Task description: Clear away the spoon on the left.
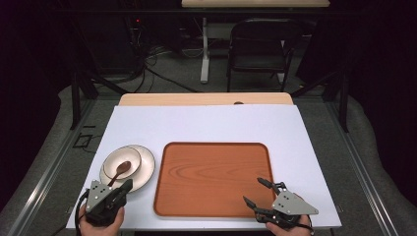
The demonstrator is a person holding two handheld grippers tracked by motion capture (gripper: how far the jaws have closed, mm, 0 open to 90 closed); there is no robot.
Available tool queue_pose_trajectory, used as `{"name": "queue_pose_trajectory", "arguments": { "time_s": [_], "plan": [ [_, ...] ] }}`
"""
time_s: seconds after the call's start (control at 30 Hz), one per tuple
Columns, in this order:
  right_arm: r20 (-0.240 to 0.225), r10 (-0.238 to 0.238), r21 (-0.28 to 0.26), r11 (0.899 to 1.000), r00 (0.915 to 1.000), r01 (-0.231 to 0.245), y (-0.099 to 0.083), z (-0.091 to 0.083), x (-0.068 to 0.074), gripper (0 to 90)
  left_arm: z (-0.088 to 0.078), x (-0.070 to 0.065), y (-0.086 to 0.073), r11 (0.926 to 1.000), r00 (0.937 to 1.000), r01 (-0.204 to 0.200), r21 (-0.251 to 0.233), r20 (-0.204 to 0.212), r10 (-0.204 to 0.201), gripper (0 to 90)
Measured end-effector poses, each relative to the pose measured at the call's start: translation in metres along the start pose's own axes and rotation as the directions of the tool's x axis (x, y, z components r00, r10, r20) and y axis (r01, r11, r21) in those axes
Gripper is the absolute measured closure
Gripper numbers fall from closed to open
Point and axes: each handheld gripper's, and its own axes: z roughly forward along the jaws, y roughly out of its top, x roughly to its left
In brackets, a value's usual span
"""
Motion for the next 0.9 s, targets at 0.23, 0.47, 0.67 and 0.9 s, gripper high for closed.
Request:
{"name": "queue_pose_trajectory", "arguments": {
  "time_s": [0.23, 0.47, 0.67, 0.9],
  "plan": [
    [0.0, -0.001, 0.001, 1.0, 1.0, 0.001, 0.0, 0.0, 0.0, 29.7, -0.006, 0.011, -0.006, 0.9996, 0.9991, 0.024, 0.018, -0.035, -0.023, 90.0],
    [0.001, -0.002, 0.001, 1.0, 1.0, 0.002, 0.0, 0.001, 0.0, 29.7, -0.008, 0.017, -0.01, 0.9989, 0.9975, 0.035, 0.032, -0.063, -0.033, 90.0],
    [0.0, 0.0, 0.001, 1.0, 1.0, 0.0, 0.0, 0.0, 0.0, 29.8, -0.009, 0.021, -0.01, 0.9988, 0.9959, 0.038, 0.031, -0.083, -0.036, 90.0],
    [-0.003, 0.001, 0.003, 1.0, 1.0, -0.001, 0.0, 0.002, 0.001, 29.7, -0.011, 0.029, -0.011, 0.9984, 0.9933, 0.05, 0.026, -0.105, -0.047, 90.0]
  ]
}}
